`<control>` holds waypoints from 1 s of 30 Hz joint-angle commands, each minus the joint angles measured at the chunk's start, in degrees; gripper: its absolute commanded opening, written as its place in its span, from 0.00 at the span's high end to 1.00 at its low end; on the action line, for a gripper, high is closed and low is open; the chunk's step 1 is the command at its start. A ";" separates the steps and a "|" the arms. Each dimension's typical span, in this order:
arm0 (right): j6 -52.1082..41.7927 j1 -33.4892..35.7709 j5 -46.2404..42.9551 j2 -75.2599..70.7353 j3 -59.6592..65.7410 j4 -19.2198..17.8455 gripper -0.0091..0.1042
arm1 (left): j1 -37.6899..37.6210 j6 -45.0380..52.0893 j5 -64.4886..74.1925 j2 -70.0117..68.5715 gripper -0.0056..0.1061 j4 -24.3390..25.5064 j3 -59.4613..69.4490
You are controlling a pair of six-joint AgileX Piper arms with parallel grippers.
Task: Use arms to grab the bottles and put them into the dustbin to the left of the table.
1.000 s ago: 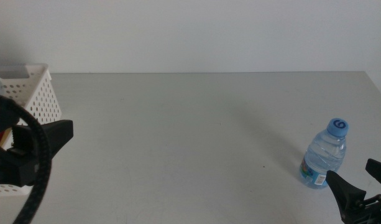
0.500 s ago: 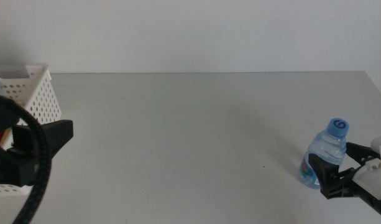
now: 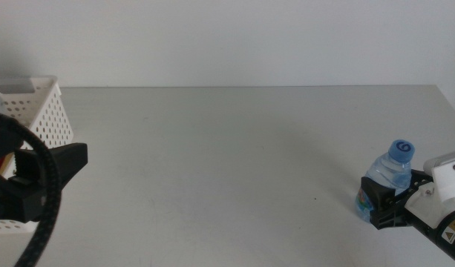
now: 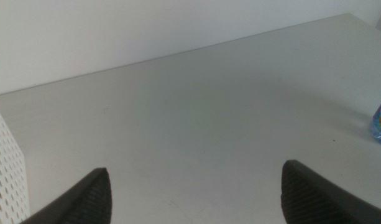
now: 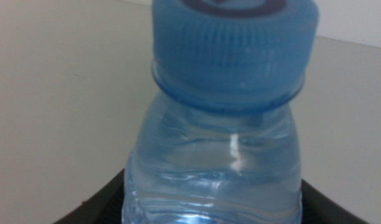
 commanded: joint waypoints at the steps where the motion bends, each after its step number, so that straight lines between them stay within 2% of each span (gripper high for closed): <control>1: 0.99 -0.17 -9.74 -1.55 -1.29 -2.60 0.93 | -0.36 -0.83 -3.98 0.03 0.11 -0.60 -1.54; 5: 6.98 1.65 -10.77 -1.48 -4.80 -5.92 0.93 | -0.36 -0.83 -3.98 0.03 0.11 -0.60 -1.54; 12: 11.79 12.09 -3.51 1.09 -21.54 -11.50 0.93 | -0.36 -0.83 -3.98 0.03 0.11 -0.60 -1.54; 20: 18.31 21.93 8.12 14.81 -45.15 -14.93 0.93 | -0.36 -0.83 -3.98 0.03 0.11 -0.60 -1.54; 26: 18.95 24.93 14.58 24.39 -57.73 -16.98 0.93 | -0.36 -0.83 -3.98 0.03 0.11 -0.60 -1.54; 30: 18.88 25.05 14.88 28.16 -61.45 -17.04 0.93 | -0.36 -0.83 -3.98 0.03 0.11 -0.60 -1.54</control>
